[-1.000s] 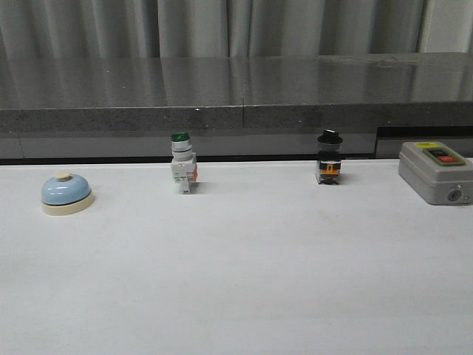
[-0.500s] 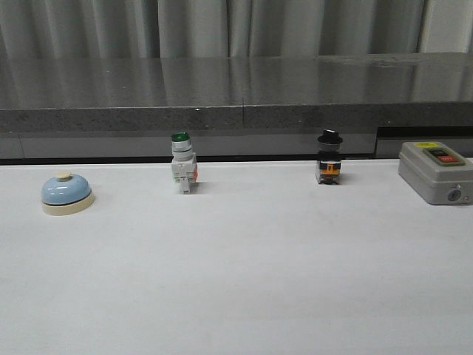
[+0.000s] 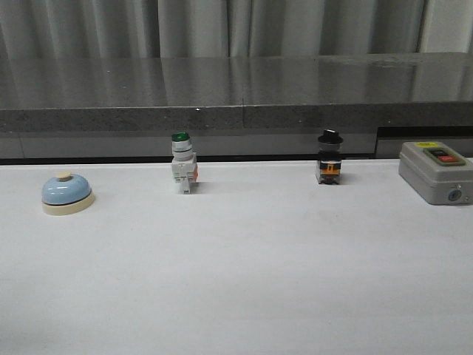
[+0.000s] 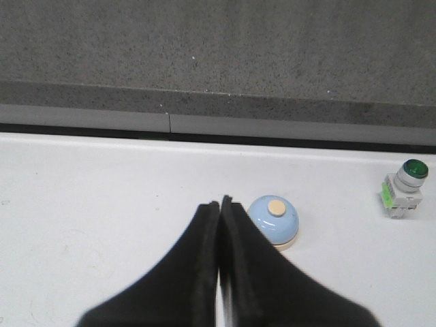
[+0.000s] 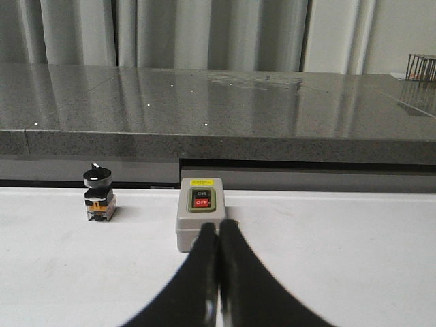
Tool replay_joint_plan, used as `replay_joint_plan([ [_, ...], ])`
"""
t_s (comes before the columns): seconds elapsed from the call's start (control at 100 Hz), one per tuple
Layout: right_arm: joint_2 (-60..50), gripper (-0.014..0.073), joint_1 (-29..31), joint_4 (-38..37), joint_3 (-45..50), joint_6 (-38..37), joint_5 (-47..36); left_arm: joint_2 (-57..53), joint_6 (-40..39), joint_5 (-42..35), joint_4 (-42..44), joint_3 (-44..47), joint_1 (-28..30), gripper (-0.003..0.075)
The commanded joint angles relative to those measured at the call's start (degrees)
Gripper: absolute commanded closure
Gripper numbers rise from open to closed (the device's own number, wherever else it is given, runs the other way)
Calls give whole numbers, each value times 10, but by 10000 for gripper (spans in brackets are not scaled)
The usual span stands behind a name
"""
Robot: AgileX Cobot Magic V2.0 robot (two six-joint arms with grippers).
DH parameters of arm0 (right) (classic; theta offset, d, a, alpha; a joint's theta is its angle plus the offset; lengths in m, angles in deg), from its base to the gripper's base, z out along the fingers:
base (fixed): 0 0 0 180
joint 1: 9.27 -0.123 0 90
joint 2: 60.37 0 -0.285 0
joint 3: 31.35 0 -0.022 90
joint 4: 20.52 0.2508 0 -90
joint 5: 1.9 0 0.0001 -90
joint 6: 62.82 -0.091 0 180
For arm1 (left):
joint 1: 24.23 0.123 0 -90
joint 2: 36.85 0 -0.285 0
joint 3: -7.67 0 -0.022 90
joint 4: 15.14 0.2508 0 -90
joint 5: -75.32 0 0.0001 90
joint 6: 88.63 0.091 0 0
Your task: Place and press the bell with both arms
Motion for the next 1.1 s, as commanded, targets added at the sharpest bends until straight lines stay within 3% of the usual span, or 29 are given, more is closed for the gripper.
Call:
replay_joint_plan([
  [0.0, -9, 654, 1, -5, -9, 3, -51, 52, 1, -6, -5, -67, 1, 738],
  [0.1, -9, 654, 1, -5, -9, 3, -51, 113, 1, 15, -6, -115, 1, 695],
  [0.2, -9, 654, 1, -5, -9, 3, -51, 169, 2, 34, -6, -158, 1, 583],
  [0.27, -9, 654, 1, -5, -9, 3, -51, 204, 15, 53, -10, -188, 0, 455],
  [0.39, -9, 654, 1, -5, -9, 3, -51, 261, 16, 85, -18, -236, 0, 172],
  [0.47, -9, 654, 1, -5, -9, 3, -51, 298, 16, 110, -24, -274, 0, 81],
  [0.95, -9, 654, 1, -5, -9, 3, -51, 482, 34, 240, -35, -439, -57, 82],
  [1.09, -9, 654, 1, -5, -9, 3, -51, 528, 49, 267, -91, -475, -60, 82],
])
